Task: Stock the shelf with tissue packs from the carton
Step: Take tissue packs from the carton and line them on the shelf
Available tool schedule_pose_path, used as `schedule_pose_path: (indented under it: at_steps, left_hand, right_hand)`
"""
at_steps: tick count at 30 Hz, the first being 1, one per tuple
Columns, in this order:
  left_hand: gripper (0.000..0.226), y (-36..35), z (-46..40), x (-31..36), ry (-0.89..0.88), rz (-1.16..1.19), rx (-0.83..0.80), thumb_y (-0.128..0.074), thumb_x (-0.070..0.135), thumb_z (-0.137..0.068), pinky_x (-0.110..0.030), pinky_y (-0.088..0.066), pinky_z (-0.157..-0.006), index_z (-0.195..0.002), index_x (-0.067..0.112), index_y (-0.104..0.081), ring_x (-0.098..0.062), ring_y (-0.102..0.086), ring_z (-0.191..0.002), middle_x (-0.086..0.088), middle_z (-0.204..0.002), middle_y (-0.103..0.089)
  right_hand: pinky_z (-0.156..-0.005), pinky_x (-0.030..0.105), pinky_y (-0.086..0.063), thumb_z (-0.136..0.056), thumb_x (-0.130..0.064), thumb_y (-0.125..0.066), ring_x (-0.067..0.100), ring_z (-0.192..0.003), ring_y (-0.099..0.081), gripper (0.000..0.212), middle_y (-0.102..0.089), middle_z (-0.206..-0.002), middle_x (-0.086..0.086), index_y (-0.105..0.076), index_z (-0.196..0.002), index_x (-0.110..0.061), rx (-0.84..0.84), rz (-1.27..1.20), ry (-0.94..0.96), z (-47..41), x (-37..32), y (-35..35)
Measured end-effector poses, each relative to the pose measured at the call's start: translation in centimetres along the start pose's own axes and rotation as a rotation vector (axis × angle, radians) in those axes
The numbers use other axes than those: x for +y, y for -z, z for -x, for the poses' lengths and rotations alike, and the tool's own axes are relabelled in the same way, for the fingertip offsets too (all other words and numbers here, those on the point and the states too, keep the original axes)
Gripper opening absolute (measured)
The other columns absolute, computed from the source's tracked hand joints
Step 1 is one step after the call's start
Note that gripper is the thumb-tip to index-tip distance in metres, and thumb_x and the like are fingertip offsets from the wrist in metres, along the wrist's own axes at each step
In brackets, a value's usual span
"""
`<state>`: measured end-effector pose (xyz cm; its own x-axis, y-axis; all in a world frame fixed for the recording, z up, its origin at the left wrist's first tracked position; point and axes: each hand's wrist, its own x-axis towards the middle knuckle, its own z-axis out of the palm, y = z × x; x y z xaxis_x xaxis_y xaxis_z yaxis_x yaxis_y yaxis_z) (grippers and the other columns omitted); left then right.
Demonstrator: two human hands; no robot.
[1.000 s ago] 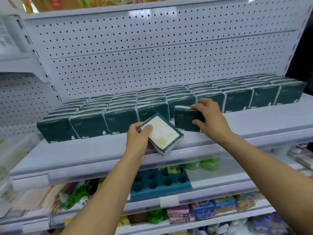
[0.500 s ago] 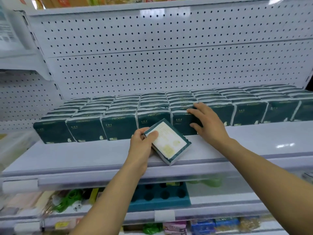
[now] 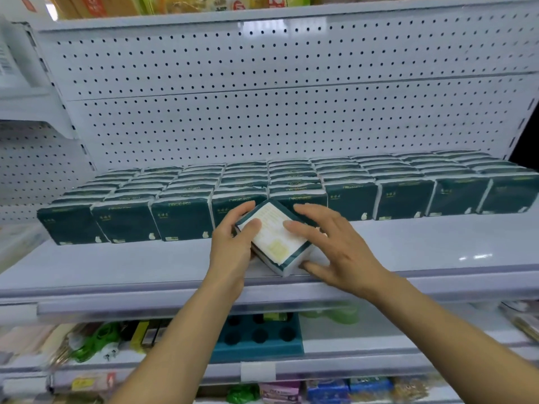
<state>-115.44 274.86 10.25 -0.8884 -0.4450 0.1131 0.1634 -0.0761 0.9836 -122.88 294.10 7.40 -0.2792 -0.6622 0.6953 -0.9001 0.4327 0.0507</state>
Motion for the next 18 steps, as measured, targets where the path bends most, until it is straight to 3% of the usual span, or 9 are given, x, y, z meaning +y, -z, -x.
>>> schedule_pose_path:
  at_steps: [3, 6, 8, 13, 18]
  left_hand:
    - [0.026, -1.5, 0.5, 0.6, 0.073, 0.023, -0.042, -0.046, 0.032, -0.104, -0.034, -0.060, -0.066, -0.110, 0.023, -0.069, -0.025, -0.068, -0.094, -0.010, -0.112, -0.065]
    - [0.054, -2.3, 1.0, 0.8, 0.161, 0.077, -0.066, -0.028, 0.054, -0.104, -0.038, -0.059, -0.059, -0.109, 0.015, -0.066, -0.026, -0.067, -0.069, -0.012, -0.106, -0.063]
    - [0.056, -2.7, 1.2, 0.8, 0.170, 0.051, -0.088, -0.029, 0.059, -0.101, -0.035, -0.053, -0.052, -0.110, 0.016, -0.065, -0.021, -0.060, -0.057, -0.011, -0.108, -0.063]
    - [0.013, -4.2, 1.7, 0.4, 0.066, -0.127, -0.182, -0.066, 0.035, -0.093, -0.027, -0.041, -0.049, -0.104, 0.029, -0.064, -0.011, -0.051, -0.055, -0.002, -0.100, -0.064]
    - [0.017, -5.7, 1.3, -0.2, -0.016, -0.183, -0.174, -0.072, 0.022, -0.091, -0.025, -0.043, -0.051, -0.105, 0.028, -0.063, -0.011, -0.049, -0.059, -0.001, -0.088, -0.058]
  right_hand:
    - [-0.094, 0.029, -0.043, -0.081, -0.019, -0.073, 0.019, -0.116, -0.052, 0.043, -0.057, -0.126, -0.003, -0.061, -0.122, -0.018, 0.142, -0.200, -0.097, 0.4, -0.3, 0.5]
    - [-0.083, 0.015, -0.046, -0.083, -0.018, -0.077, 0.005, -0.098, -0.060, 0.033, -0.066, -0.106, -0.017, -0.063, -0.112, -0.024, 0.181, -0.636, -0.524, 0.9, -0.6, 2.3]
    - [-0.079, 0.020, -0.053, -0.085, -0.018, -0.074, 0.009, -0.093, -0.067, 0.029, -0.072, -0.100, -0.011, -0.062, -0.111, -0.022, 0.191, -0.852, -0.725, 1.3, -0.1, 3.1]
    - [-0.066, 0.016, -0.052, -0.090, -0.018, -0.069, 0.009, -0.090, -0.071, 0.024, -0.075, -0.099, -0.006, -0.061, -0.112, -0.016, 0.193, -1.012, -0.882, 2.2, 1.3, 4.3]
    - [-0.071, 0.021, -0.055, -0.085, -0.019, -0.074, 0.008, -0.098, -0.065, 0.029, -0.071, -0.104, -0.008, -0.062, -0.112, -0.020, 0.170, -0.899, -0.917, 3.2, 2.3, 5.1]
